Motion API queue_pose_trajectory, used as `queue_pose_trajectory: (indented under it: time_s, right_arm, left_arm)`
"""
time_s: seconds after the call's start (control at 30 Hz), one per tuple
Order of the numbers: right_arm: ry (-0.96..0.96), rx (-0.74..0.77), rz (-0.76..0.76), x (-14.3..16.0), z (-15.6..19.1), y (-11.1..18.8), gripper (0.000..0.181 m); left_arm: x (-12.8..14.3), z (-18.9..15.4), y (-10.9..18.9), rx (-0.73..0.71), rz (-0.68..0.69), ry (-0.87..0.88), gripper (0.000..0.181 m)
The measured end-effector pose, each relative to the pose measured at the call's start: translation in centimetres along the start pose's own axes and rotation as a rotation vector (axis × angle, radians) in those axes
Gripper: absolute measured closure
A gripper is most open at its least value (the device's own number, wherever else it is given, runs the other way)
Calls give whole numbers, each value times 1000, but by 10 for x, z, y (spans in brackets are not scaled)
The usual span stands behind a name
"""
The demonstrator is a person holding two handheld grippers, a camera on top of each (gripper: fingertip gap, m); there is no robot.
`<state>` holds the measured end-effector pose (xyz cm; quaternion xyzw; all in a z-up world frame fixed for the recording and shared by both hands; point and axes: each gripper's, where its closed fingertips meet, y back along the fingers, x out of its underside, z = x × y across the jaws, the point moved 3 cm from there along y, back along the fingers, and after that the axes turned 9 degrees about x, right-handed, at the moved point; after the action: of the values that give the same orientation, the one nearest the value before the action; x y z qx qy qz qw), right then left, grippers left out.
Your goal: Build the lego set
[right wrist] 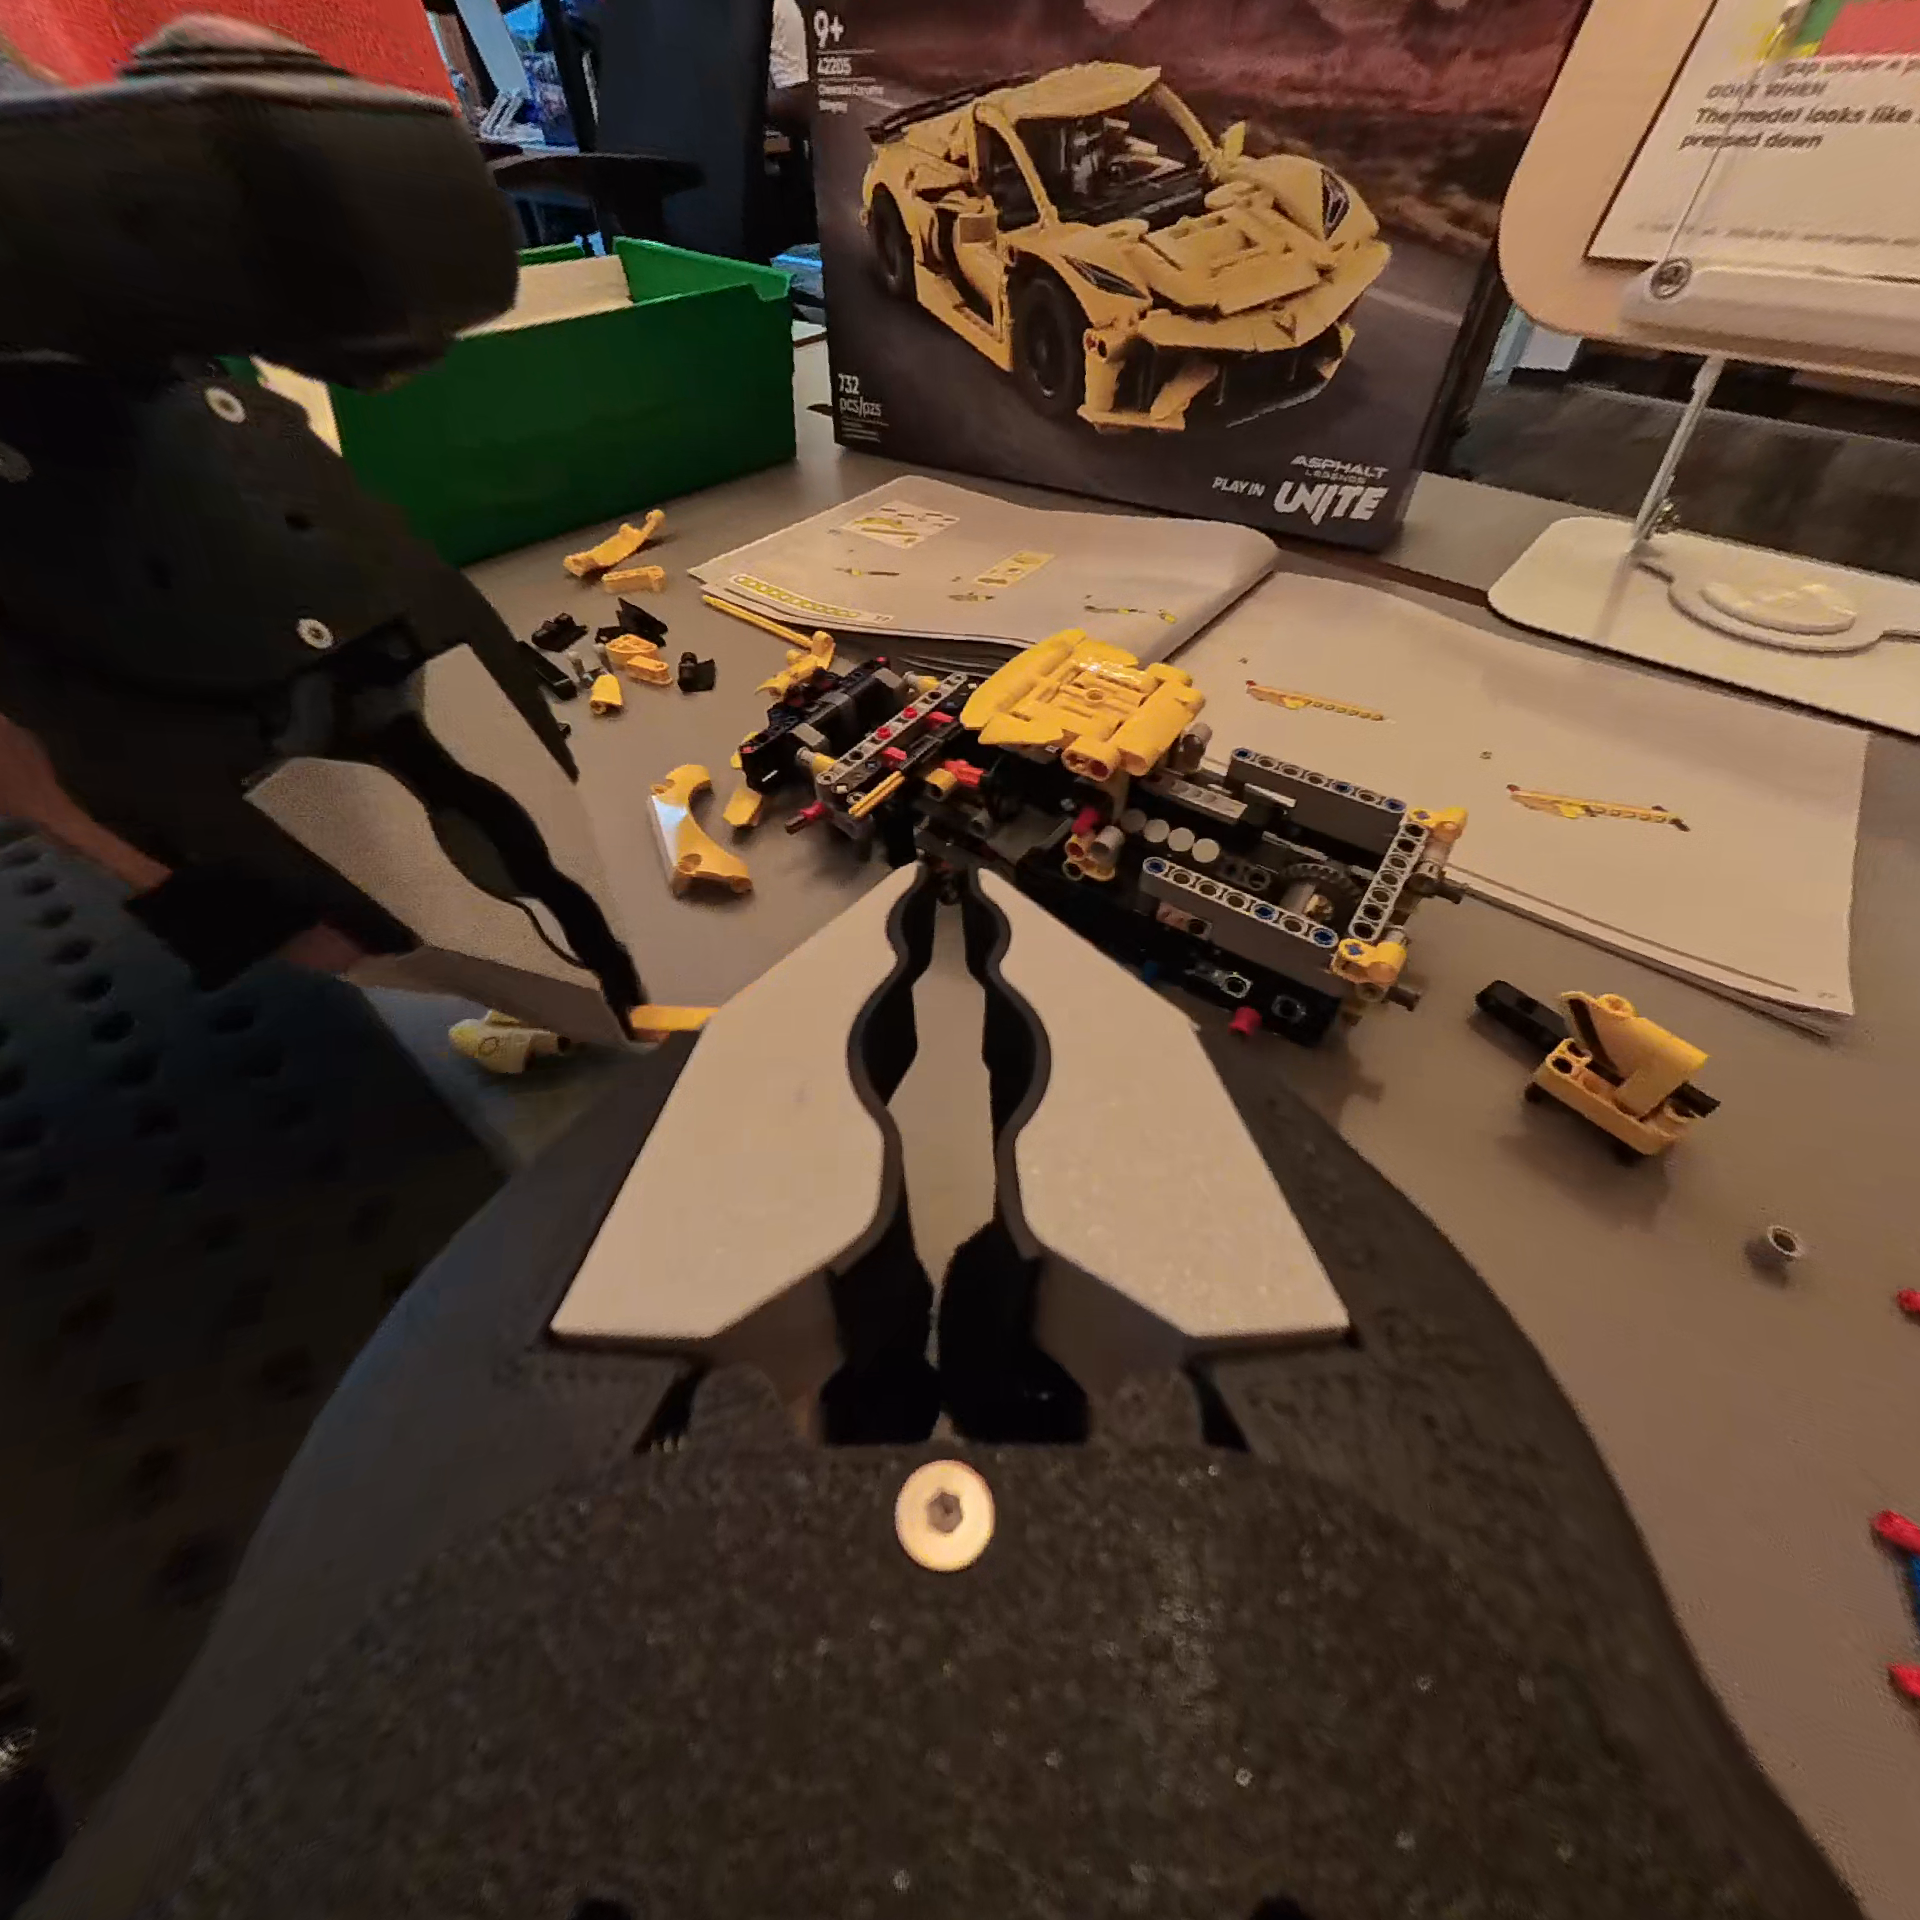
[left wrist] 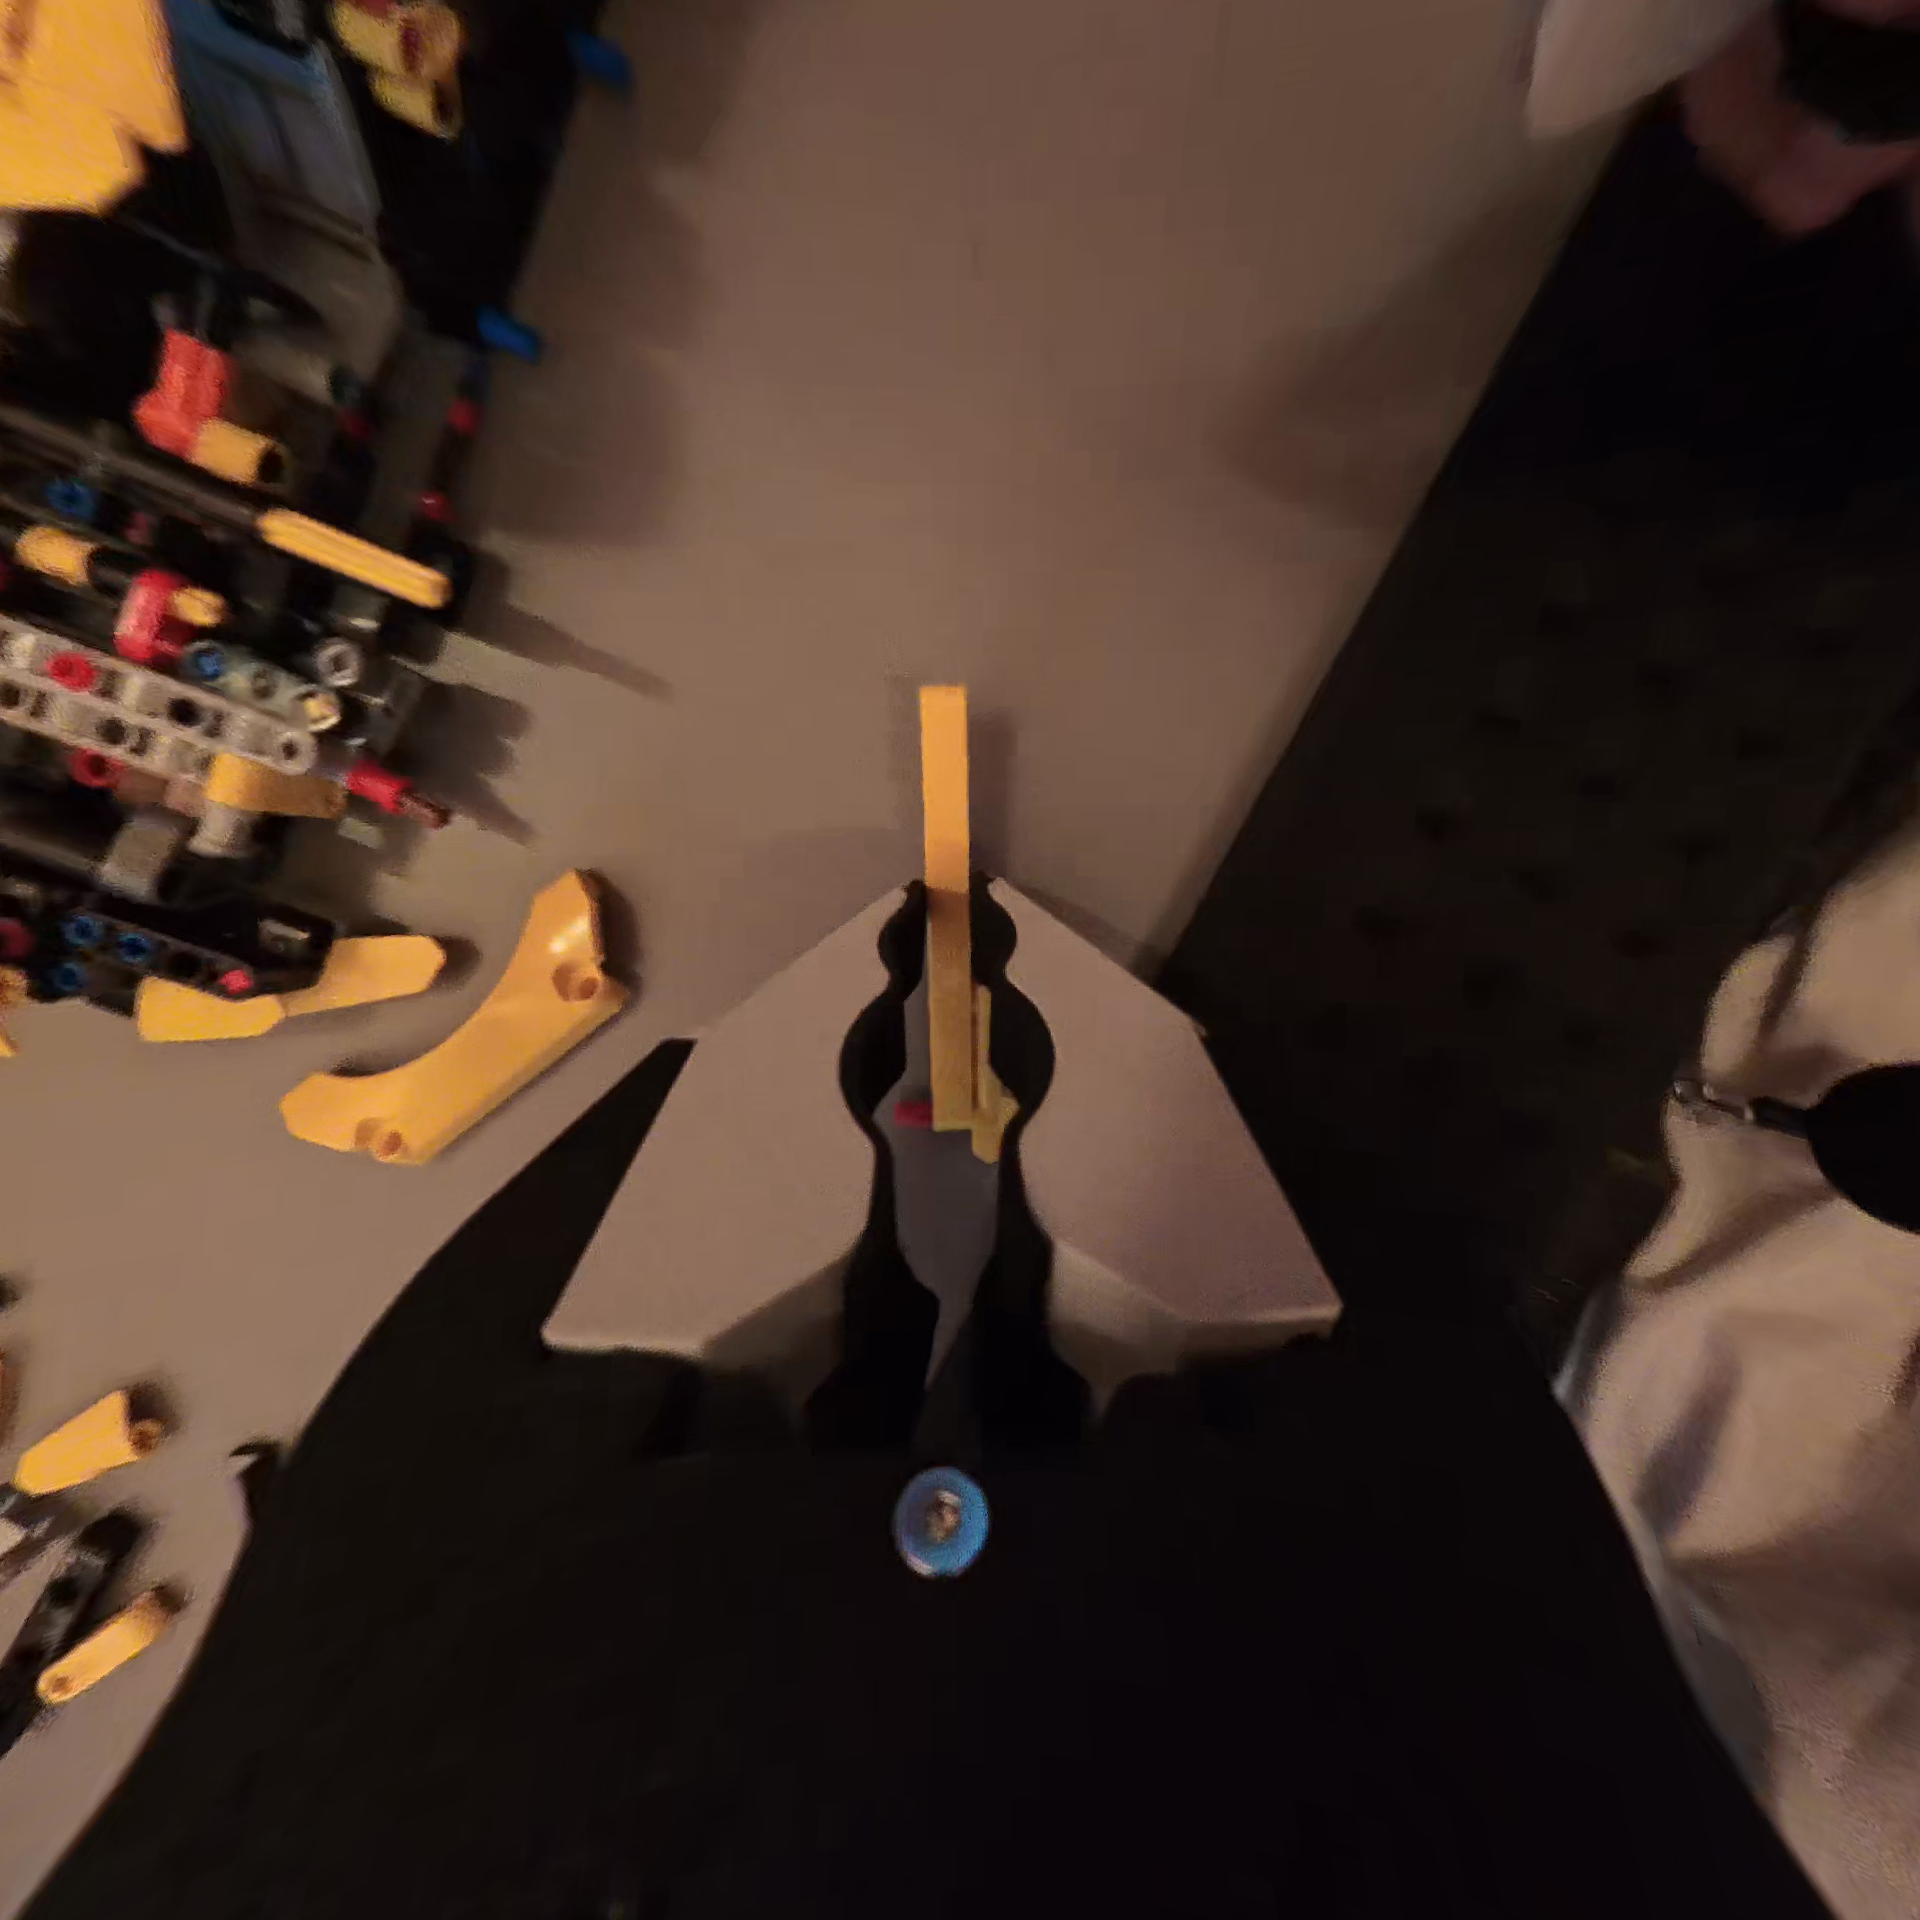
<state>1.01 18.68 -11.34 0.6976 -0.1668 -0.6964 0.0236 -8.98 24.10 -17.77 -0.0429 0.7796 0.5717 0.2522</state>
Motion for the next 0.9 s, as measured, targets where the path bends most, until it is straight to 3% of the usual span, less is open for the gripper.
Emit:
queue_pose_trajectory:
  time_s: [0.2,0.27,0.33,0.43,0.5,0.6,0.73,0.8,0.9]
  right_arm:
    - [-40,-13,-16,-1,-3,2,177]
    - [-53,-22,-14,-1,-4,3,177]
    - [-62,-25,-17,-1,-5,3,177]
    - [-85,-33,-15,-2,-6,3,177]
    - [-93,-72,26,3,-6,1,177]
    - [-67,-218,37,2,12,1,177]
    - [-68,-143,-27,-15,26,-1,177]
    - [-116,-107,-39,-26,33,-4,177]
    - [-94,-43,-11,-32,37,-10,177]
  left_arm:
    - [-4,-2,-7,74,100,-45,155]
    - [-6,-2,-12,79,123,-76,159]
    - [-10,-3,-16,68,125,-106,174]
    - [-13,-1,-16,59,133,-131,174]
    - [-27,4,-6,87,-2,-103,174]
    - [-63,17,30,256,-425,145,174]
    - [-83,30,67,416,-889,362,174]
    - [-85,28,73,427,-1035,394,174]
    - [-82,27,73,346,-1145,412,174]
